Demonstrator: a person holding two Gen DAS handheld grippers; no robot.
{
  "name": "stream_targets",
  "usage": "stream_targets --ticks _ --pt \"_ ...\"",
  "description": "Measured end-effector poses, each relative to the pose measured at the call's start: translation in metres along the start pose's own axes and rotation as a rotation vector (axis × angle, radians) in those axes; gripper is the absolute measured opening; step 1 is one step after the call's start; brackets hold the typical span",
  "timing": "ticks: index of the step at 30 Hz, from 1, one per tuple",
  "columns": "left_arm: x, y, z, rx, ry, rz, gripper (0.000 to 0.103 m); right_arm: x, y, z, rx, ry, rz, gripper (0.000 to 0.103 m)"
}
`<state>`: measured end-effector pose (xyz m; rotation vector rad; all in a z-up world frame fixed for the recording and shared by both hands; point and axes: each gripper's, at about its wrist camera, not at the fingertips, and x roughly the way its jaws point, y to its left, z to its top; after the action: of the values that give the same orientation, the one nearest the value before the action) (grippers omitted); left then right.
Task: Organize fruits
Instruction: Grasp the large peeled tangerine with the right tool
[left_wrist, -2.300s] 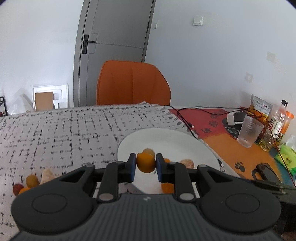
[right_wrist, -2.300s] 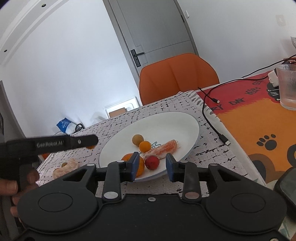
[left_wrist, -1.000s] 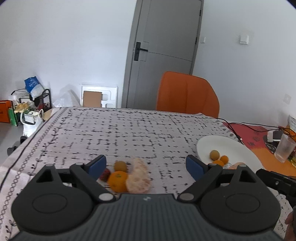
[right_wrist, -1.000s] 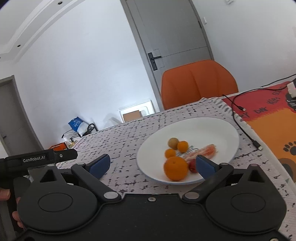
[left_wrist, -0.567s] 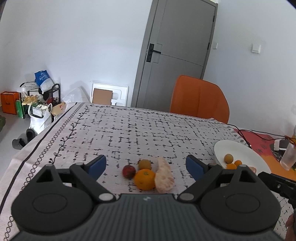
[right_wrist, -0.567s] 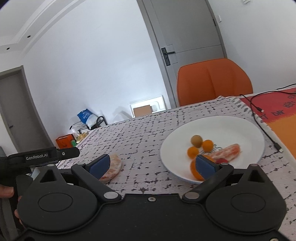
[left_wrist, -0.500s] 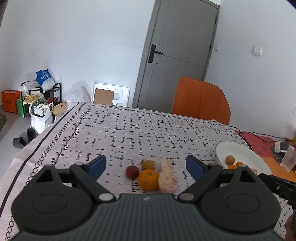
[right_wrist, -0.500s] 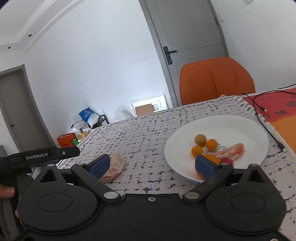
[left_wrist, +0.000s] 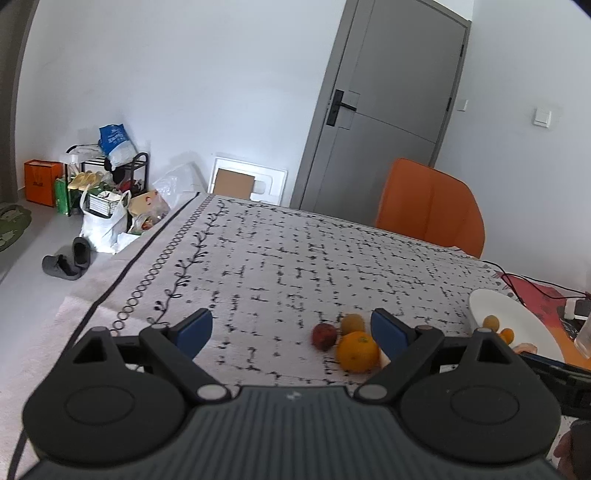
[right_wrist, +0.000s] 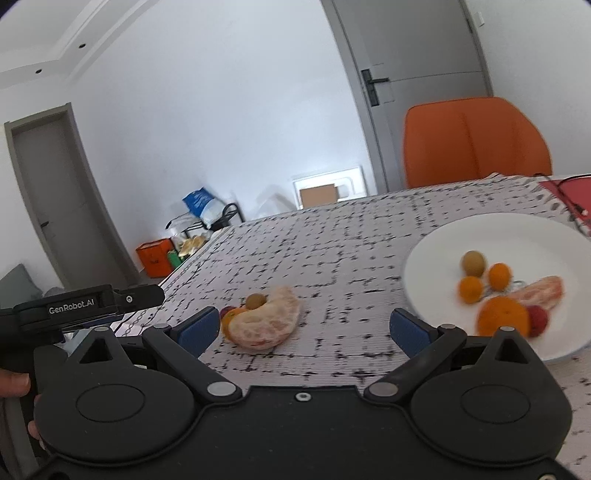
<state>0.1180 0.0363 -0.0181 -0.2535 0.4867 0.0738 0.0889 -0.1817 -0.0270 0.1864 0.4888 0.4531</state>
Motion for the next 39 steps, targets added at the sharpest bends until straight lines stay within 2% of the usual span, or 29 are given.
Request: stream_targets --ticks 13,24,27,30,32,34,39 --pt "0.002 0.028 -0.001 -0.021 0.014 0.019 0.091 0.034 0.026 0.003 -0.025 0.052 0.054 0.099" --pt "0.007 0.041 0.0 -0.038 0.028 0.025 0.091 0.077 0.037 -0.004 -0.001 0.142 0.079 0.094" --pt "0.009 0.041 -0.001 -0.041 0.034 0.025 0.091 0.083 0.04 -0.006 -0.013 0.164 0.084 0.085" --pt "0.012 0.039 -0.003 -0.038 0.043 0.02 0.091 0.083 0.038 -0.007 0.006 0.168 0.097 0.082" --pt "0.014 0.036 -0.005 -0.033 0.05 0.013 0.091 0.083 0.036 -0.007 0.009 0.164 0.096 0.075" --pt "0.015 0.033 -0.006 -0.027 0.056 0.009 0.091 0.082 0.033 -0.007 0.009 0.166 0.077 0.051" --pt "0.016 0.023 -0.007 -0.014 0.056 -0.004 0.091 0.07 0.019 -0.006 0.054 0.156 0.098 0.04"
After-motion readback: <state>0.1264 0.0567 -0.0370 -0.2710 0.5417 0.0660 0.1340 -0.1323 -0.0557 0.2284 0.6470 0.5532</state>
